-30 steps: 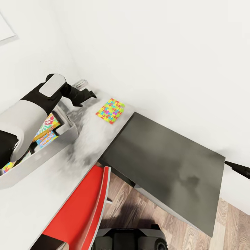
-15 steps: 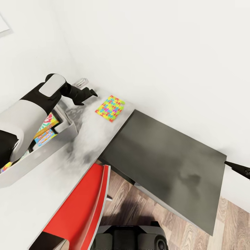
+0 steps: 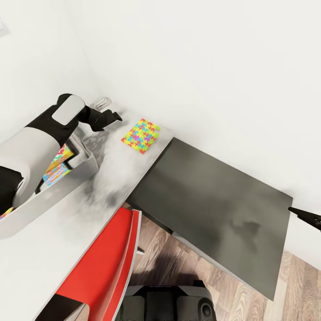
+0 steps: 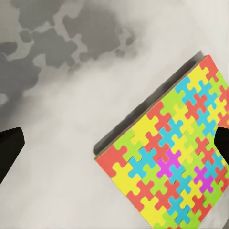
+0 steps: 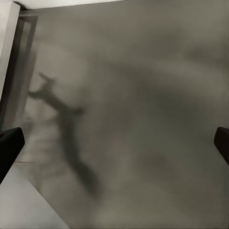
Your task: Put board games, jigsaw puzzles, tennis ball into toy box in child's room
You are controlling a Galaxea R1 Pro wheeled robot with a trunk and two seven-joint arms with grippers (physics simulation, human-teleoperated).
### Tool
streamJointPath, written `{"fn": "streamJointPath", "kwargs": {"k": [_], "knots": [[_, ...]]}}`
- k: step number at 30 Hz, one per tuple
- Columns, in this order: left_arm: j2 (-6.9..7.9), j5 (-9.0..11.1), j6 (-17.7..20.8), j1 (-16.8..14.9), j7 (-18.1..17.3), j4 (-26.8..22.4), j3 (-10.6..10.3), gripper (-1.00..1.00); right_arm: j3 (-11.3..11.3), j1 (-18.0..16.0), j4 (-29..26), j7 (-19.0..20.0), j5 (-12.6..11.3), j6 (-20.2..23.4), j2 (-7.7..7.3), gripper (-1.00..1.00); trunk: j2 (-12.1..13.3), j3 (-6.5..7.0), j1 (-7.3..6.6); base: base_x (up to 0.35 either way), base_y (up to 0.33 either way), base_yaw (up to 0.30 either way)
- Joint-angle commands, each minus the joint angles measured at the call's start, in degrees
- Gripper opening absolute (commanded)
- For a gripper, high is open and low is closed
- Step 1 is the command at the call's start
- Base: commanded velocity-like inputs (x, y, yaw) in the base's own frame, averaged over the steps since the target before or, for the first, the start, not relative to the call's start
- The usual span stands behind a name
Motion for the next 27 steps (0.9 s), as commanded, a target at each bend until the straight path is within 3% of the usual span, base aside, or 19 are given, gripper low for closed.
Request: {"fn": "streamJointPath", "kwargs": {"k": [1,18,27], "knots": [[0.02,0.1,-0.2,-0.4,-0.2,0.2,-0.3,1.00,-0.1,-0.1,0.0,0.4,0.3,0.3,0.00,1.00,-0.1,-0.17,0.03,0.000,0.000,0.000],[-0.63,-1.8,-0.7,-6.0,-3.4,4.6,-0.5,1.00,0.2,0.0,0.0,0.5,0.3,0.3,0.00,1.00,-0.1,-1.76,0.03,0.000,0.000,0.000],[-1.24,-1.9,-0.8,-6.8,-3.6,4.9,-0.6,1.00,0.1,0.0,0.0,0.6,0.3,0.3,0.00,1.00,-0.1,-2.60,0.03,0.000,0.000,0.000]]}}
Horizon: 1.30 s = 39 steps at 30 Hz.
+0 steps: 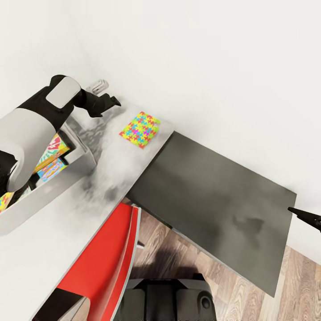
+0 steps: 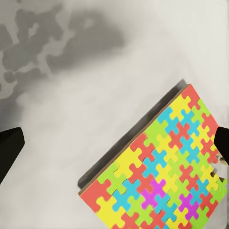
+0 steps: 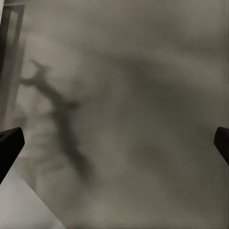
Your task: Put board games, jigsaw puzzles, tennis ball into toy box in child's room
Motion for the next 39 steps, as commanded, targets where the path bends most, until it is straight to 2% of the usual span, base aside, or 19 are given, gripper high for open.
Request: {"fn": "streamJointPath", "kwargs": {"k": [1,9,18,29,39], "knots": [[0.06,0.6,0.1,0.0,0.5,-0.1,-0.4,1.00,-0.1,-0.1,0.0,0.4,0.3,0.3,0.00,1.00,-0.1,-0.16,0.03,0.000,0.000,0.000],[-0.63,0.3,-0.1,-0.2,0.3,-0.1,-0.5,1.00,-0.2,0.0,0.0,0.4,0.3,0.3,0.00,1.00,-0.1,-0.91,0.03,0.000,0.000,0.000],[-0.94,-1.8,-0.2,-0.3,-0.5,0.0,-0.6,1.00,-0.2,0.0,0.0,0.6,0.3,0.3,0.00,1.00,-0.1,-1.75,0.03,0.000,0.000,0.000],[-1.09,-2.4,-1.0,-0.1,-1.2,0.0,-0.5,1.00,-0.6,0.0,0.0,3.7,0.3,0.3,-0.39,1.00,-0.1,-2.78,0.03,0.000,0.000,0.000],[-1.00,-2.6,-2.8,0.1,-1.9,0.3,-0.4,1.00,-3.1,0.1,0.0,5.6,0.3,0.3,-0.60,1.00,-0.1,-3.72,0.03,0.000,0.000,0.000]]}}
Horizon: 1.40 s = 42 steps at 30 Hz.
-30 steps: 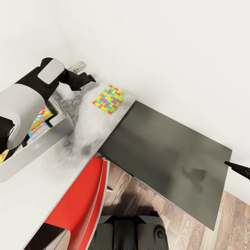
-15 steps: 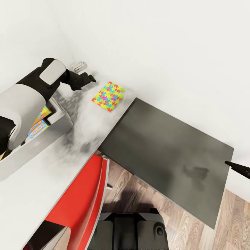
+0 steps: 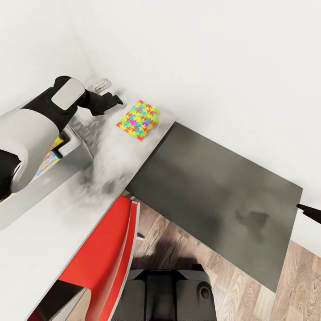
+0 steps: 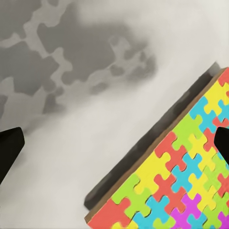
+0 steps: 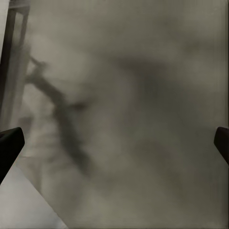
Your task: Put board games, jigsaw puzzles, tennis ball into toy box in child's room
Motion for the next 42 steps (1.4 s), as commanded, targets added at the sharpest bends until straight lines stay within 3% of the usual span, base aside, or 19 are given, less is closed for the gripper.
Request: {"fn": "streamJointPath", "kwargs": {"k": [1,13,16,17,20,26,31,42], "knots": [[0.07,0.6,0.1,0.0,0.5,-0.1,-0.4,1.00,-0.1,-0.1,0.0,0.4,0.3,0.2,0.00,1.00,-0.1,-0.16,0.03,0.000,0.000,0.000],[0.22,0.6,-0.3,0.0,0.2,0.1,-0.3,1.00,-1.4,0.0,0.0,1.4,0.3,0.2,0.08,1.00,-0.1,-1.11,0.03,0.000,0.000,0.000],[0.29,0.6,-0.4,0.0,0.2,0.0,-0.3,1.00,-4.9,0.0,0.0,3.6,0.3,0.2,0.11,1.00,-0.1,-1.20,0.03,0.000,0.000,0.000],[0.29,0.6,-0.4,0.0,0.2,0.0,-0.3,1.00,-4.9,0.0,0.0,3.6,0.3,0.2,0.11,1.00,-0.1,-1.22,0.03,0.000,0.000,0.000],[0.36,0.6,-0.4,-0.1,0.1,0.0,-0.3,1.00,-9.0,0.2,0.0,6.4,0.3,0.2,0.13,1.00,-0.1,-1.27,0.03,0.000,0.000,0.000],[0.28,0.6,-0.4,-0.1,0.1,0.0,-0.2,1.00,-12.2,2.1,0.0,9.1,0.3,0.2,-0.09,1.00,-0.1,-1.32,0.03,0.000,0.000,0.000],[0.17,0.6,-0.4,-0.2,0.1,0.0,-0.2,1.00,-13.7,3.7,0.0,10.3,0.3,0.2,-0.35,1.00,-0.1,-1.33,0.03,0.000,0.000,0.000],[0.15,0.7,-1.2,-0.3,-0.1,0.0,-0.1,1.00,-14.6,4.7,0.0,11.0,0.3,0.2,-0.46,1.00,-0.1,-1.46,0.03,0.000,0.000,0.000]]}}
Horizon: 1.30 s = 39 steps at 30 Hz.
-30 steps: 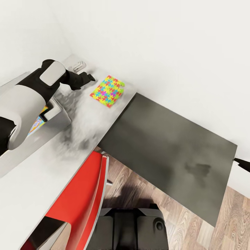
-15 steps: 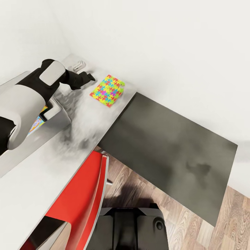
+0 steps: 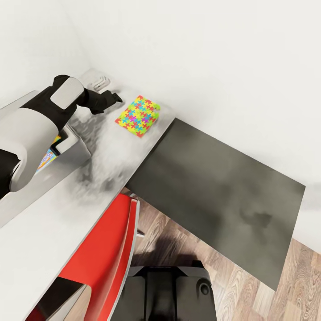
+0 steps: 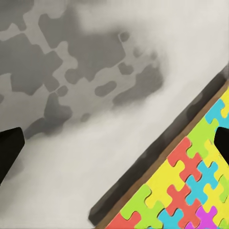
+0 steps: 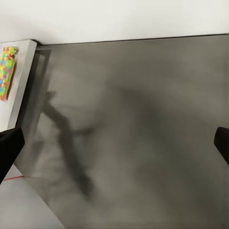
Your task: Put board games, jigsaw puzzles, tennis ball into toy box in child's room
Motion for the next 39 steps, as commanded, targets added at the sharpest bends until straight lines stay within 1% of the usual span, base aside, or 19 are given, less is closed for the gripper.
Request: {"fn": "streamJointPath", "kwargs": {"k": [1,10,20,26,39], "knots": [[0.07,0.6,-0.3,0.0,0.3,-0.1,-0.4,1.00,-0.1,0.0,0.0,0.4,0.2,0.2,-0.01,1.00,-0.1,-0.12,0.03,0.000,0.000,0.000],[0.00,0.6,-2.7,0.1,-1.0,-0.1,-0.3,1.00,-0.2,0.1,0.0,0.5,0.2,0.2,0.02,1.00,-0.1,-0.79,0.03,0.000,0.000,0.000],[-0.12,0.5,-4.3,0.1,-1.2,-0.1,-0.5,1.00,-0.2,0.1,0.0,0.5,0.2,0.2,0.13,1.00,-0.1,-1.52,0.03,0.000,0.000,0.000],[-0.37,0.5,-6.4,0.2,-1.3,-0.1,-0.7,1.00,-0.2,0.1,0.0,0.5,0.2,0.2,0.21,1.00,-0.1,-1.68,0.03,0.000,0.000,0.000],[-0.69,0.5,-7.7,0.5,-1.3,-0.1,-0.9,1.00,-0.2,0.1,0.0,0.5,0.2,0.2,0.26,1.00,-0.1,-1.76,0.03,0.000,0.000,-0.002]]}}
